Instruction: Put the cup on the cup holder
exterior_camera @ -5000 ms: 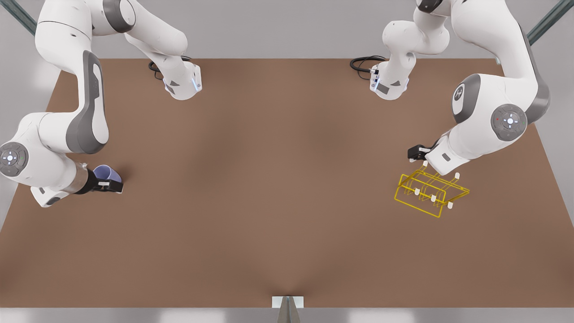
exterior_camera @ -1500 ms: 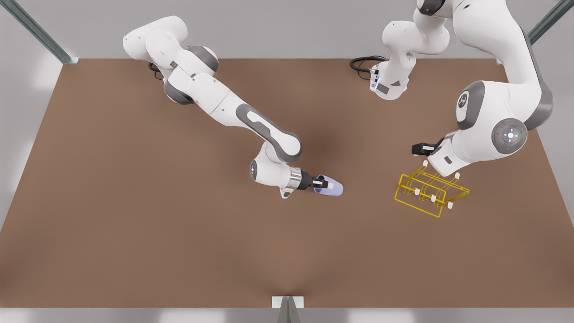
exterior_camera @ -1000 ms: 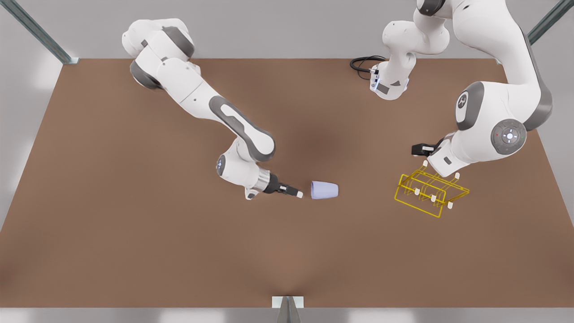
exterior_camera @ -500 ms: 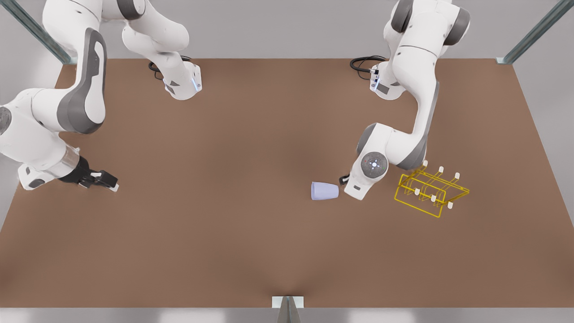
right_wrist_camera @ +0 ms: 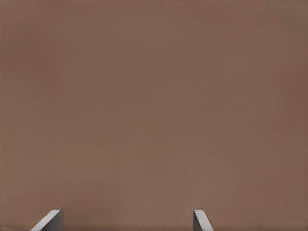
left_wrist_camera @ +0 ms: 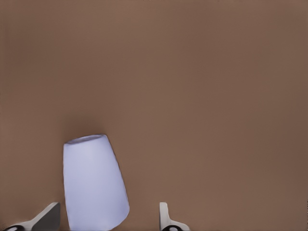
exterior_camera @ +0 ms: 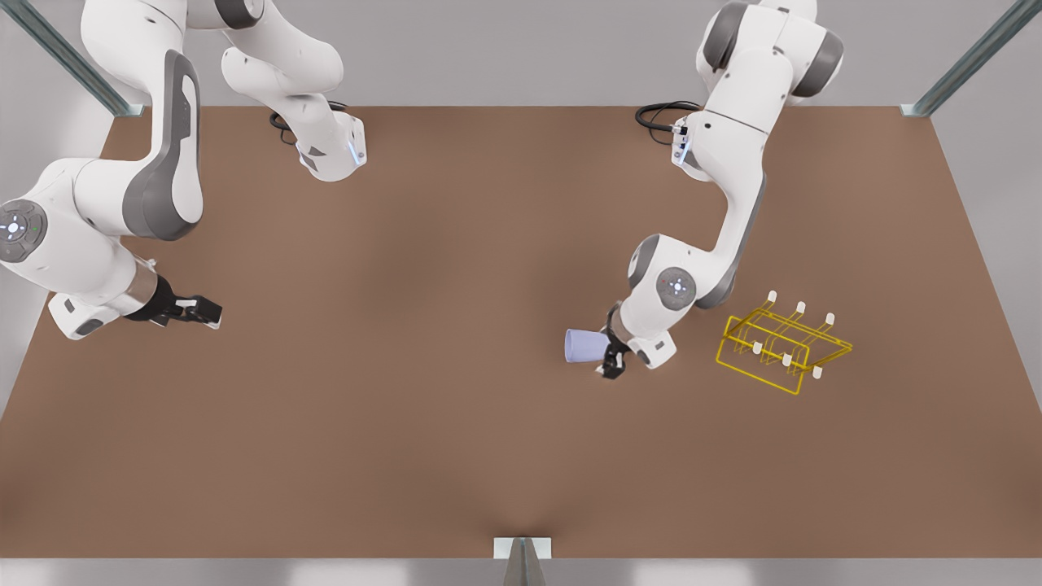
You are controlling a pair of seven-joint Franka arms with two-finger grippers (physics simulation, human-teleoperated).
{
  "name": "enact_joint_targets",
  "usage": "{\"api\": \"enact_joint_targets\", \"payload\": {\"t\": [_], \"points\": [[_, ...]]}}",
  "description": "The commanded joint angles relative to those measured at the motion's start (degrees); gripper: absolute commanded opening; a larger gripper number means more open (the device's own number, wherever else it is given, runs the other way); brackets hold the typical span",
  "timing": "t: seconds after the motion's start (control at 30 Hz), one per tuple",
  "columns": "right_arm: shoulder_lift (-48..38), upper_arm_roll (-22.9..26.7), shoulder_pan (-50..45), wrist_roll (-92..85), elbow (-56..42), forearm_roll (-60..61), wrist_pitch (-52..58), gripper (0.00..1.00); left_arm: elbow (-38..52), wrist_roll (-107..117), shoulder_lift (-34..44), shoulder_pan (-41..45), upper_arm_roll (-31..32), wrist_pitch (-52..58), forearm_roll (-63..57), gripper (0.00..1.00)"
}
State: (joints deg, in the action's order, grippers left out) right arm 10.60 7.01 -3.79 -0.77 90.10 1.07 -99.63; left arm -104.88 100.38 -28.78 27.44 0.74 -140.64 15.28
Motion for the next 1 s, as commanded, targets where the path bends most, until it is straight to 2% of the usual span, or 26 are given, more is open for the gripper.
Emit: {"api": "enact_joint_targets", "payload": {"t": [0.0,0.2,0.67,0.97], "points": [[-0.05,0.02,0.01,-2.40,-0.01,-0.01,0.32,1.00,-1.90,46.05,0.13,-0.02,0.49,-5.00,0.45,1.00],[0.03,0.02,0.01,-2.48,-0.01,-0.01,0.32,1.00,-1.82,44.99,-3.39,0.77,0.49,-3.41,-3.86,1.00],[0.38,0.02,0.09,-2.48,-0.10,0.08,0.32,1.00,-1.55,32.51,-6.55,1.47,2.16,-2.45,-6.06,1.00],[0.38,0.10,0.09,-2.48,-0.10,0.08,0.32,1.00,0.64,32.51,-10.16,1.47,2.16,-2.80,-6.67,1.00]]}}
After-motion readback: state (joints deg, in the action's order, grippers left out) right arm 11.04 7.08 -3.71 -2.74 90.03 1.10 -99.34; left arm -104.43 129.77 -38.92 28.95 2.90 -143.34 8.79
